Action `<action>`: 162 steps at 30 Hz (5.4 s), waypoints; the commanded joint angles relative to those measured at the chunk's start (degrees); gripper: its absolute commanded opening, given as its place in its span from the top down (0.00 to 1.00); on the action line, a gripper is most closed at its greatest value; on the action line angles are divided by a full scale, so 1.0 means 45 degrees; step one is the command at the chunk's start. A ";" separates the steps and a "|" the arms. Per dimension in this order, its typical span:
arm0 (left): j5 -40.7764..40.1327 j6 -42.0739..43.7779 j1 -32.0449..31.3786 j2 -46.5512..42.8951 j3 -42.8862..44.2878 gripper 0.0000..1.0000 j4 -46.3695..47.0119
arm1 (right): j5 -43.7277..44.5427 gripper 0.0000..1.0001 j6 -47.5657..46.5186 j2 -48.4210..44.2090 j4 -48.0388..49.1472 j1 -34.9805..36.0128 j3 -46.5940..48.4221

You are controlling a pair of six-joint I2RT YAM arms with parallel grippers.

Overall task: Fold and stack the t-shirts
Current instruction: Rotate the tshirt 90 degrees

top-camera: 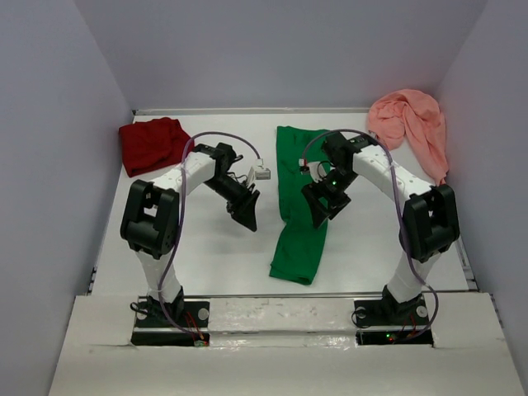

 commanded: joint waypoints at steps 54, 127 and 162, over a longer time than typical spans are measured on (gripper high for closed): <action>-0.9871 -1.0442 -0.0399 -0.6124 -0.5311 0.37 1.7077 | 0.2307 0.38 0.3547 0.6861 1.0585 -0.1599 0.6055; -0.9090 -1.0267 -0.0418 -0.5851 -0.5507 0.38 1.7116 | 0.2540 0.40 0.3117 0.5850 1.0933 0.0139 0.6331; -0.9187 -1.0345 -0.0418 -0.5811 -0.5233 0.38 1.6940 | 0.4357 1.00 0.3917 0.6391 0.8927 -0.0095 0.5506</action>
